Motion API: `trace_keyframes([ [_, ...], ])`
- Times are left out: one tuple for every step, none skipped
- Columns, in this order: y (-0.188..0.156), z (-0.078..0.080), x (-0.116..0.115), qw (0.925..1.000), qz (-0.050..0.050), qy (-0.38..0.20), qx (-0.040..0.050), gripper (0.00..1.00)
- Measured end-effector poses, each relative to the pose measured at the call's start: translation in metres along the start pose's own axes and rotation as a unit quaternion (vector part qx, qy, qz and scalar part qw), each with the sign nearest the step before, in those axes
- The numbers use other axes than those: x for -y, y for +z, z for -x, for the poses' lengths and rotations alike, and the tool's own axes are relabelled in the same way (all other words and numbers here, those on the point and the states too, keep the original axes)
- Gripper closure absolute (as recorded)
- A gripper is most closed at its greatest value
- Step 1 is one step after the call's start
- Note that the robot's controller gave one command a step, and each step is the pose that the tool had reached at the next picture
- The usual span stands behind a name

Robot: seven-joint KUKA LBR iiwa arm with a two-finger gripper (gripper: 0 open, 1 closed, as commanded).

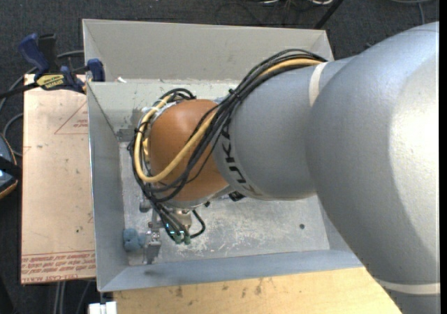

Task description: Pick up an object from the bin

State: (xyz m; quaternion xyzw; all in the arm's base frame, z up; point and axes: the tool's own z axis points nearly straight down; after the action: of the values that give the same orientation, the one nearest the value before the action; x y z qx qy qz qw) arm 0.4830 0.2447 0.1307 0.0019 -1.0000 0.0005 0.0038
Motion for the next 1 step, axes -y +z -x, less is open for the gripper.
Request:
trace_keyframes([
  [0.0552,0.0078,-0.0005,0.9954,0.003,-0.095,0.0106,0.0],
])
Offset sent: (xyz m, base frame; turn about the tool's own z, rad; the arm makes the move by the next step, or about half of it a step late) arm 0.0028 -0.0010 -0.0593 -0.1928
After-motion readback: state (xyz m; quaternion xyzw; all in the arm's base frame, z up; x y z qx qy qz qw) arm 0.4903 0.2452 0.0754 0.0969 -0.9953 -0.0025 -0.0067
